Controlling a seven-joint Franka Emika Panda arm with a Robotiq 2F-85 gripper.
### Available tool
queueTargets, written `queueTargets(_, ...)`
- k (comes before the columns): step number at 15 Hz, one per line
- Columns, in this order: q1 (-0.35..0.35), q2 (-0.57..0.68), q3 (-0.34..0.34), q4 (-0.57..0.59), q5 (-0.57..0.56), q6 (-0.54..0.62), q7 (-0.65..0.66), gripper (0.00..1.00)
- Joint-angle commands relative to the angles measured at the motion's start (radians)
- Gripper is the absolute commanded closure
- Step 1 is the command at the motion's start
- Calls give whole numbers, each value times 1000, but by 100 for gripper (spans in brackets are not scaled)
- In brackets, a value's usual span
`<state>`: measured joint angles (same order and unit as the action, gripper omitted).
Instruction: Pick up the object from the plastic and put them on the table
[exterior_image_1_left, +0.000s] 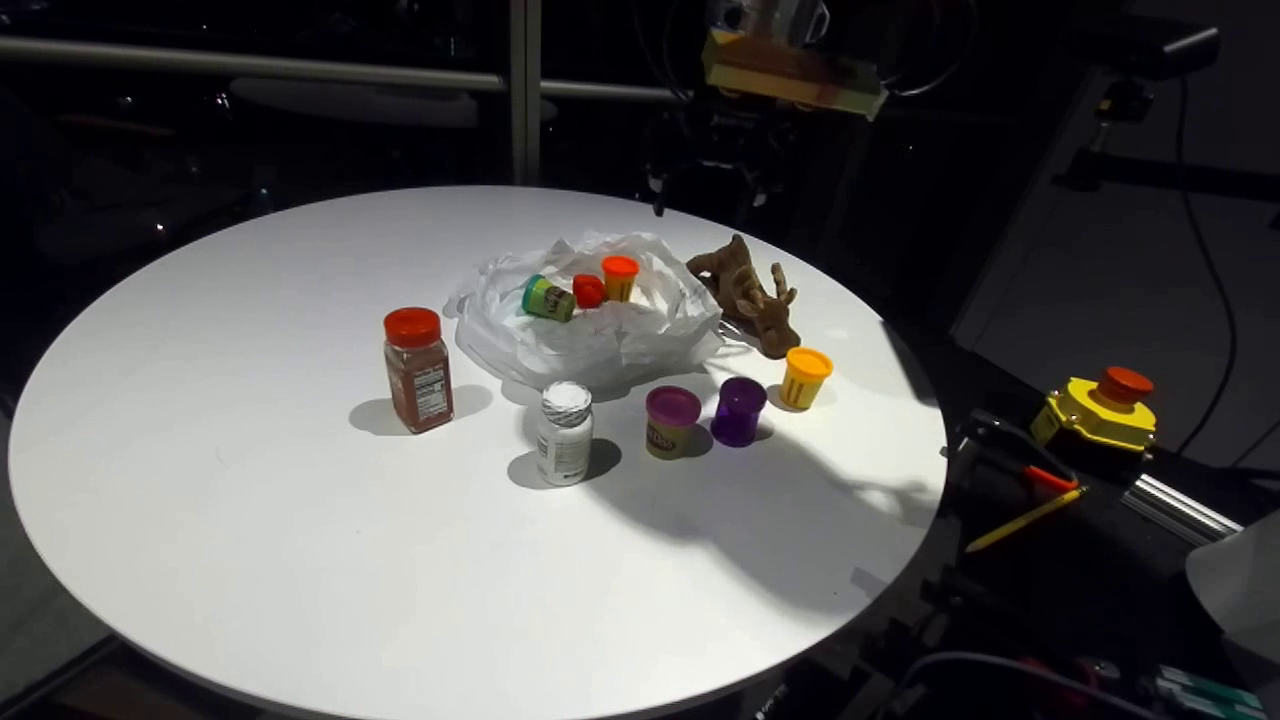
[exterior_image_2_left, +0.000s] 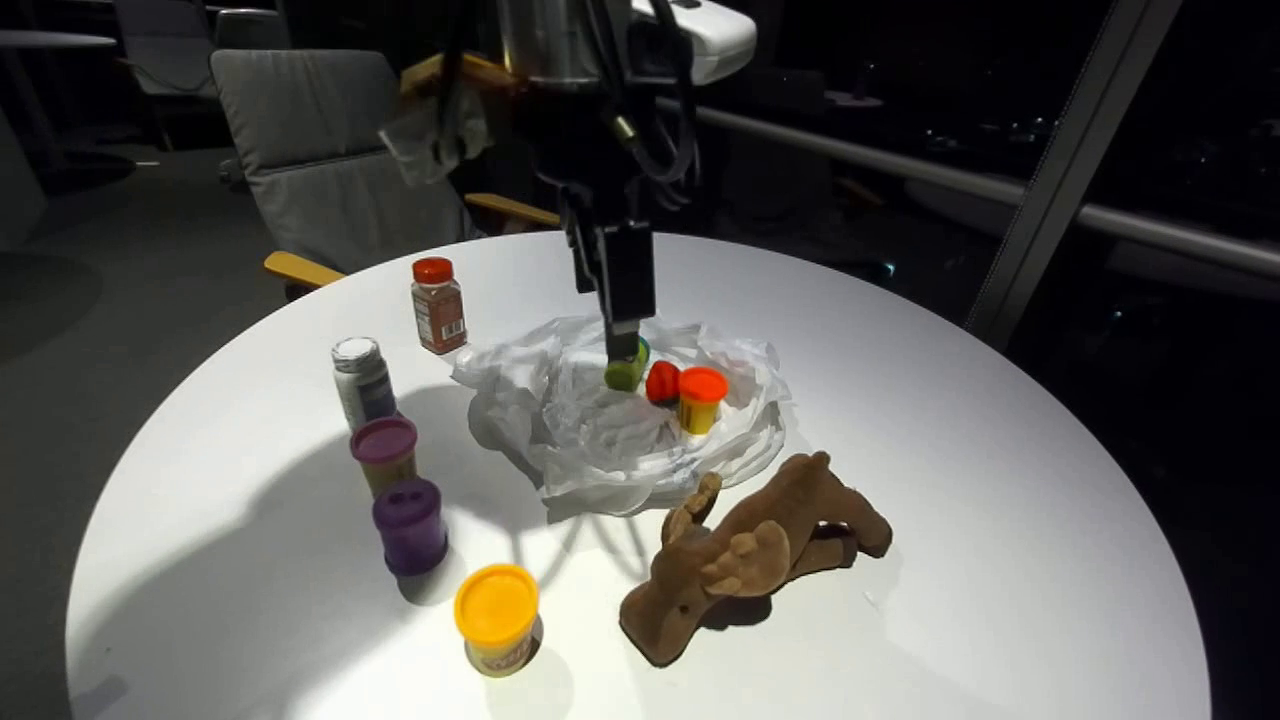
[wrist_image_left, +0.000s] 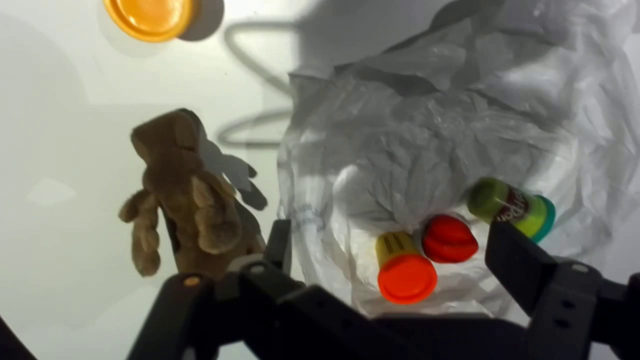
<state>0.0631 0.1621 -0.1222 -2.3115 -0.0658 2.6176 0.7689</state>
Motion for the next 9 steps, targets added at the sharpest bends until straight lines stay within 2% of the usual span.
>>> queueTargets(1, -40, 165, 15, 214, 77, -15, -57, 0)
queueTargets(5, -64, 313, 18, 379, 152, -58, -110, 0)
queueTargets(9, -73, 438, 10, 518, 177, -115, -142, 0)
